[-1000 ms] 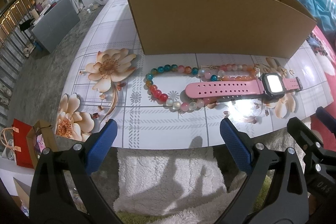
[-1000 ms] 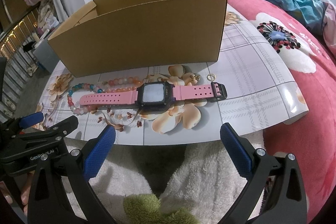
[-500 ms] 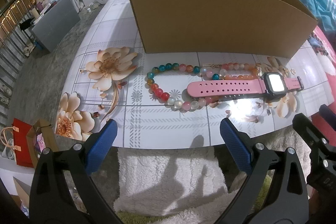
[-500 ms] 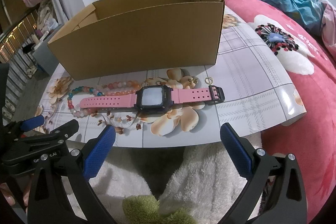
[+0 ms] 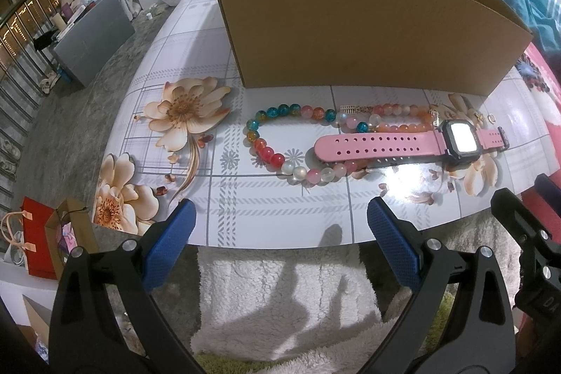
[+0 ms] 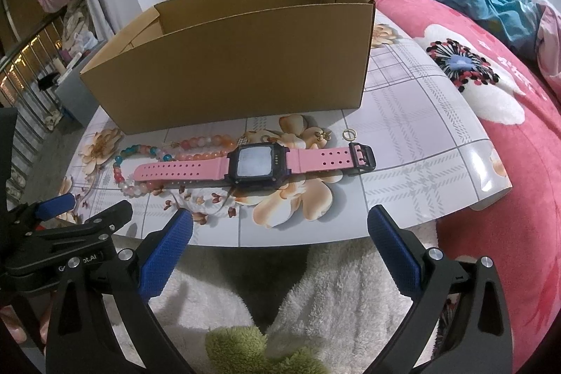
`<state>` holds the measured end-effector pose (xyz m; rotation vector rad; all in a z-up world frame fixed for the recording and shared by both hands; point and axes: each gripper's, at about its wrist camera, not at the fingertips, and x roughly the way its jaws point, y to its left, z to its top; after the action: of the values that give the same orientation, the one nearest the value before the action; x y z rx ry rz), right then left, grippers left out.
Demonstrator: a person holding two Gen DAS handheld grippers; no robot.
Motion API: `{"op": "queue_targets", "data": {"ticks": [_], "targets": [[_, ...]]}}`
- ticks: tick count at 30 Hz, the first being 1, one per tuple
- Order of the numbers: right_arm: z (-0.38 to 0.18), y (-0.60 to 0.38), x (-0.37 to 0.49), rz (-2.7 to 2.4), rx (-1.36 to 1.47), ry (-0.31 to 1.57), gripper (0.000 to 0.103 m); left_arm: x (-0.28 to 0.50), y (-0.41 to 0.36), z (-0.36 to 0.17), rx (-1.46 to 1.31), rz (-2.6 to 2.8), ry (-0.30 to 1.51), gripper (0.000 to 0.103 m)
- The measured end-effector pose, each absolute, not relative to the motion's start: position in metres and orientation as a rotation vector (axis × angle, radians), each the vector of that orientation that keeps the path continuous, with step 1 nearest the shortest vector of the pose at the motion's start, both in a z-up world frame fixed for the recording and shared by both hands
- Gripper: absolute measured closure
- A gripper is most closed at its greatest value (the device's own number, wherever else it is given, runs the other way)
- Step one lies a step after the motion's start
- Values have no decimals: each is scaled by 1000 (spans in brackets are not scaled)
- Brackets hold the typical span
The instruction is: Organize jewelry
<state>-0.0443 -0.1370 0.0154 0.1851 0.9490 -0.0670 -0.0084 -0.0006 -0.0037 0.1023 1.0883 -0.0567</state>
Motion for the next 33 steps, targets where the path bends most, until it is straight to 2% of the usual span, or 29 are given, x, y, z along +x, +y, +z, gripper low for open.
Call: {"op": "queue_targets", "data": {"ticks": [33], "targets": [[11,-147,-34,-69,207,955,6,9,-2,-7,131,-49,1102,8]]}}
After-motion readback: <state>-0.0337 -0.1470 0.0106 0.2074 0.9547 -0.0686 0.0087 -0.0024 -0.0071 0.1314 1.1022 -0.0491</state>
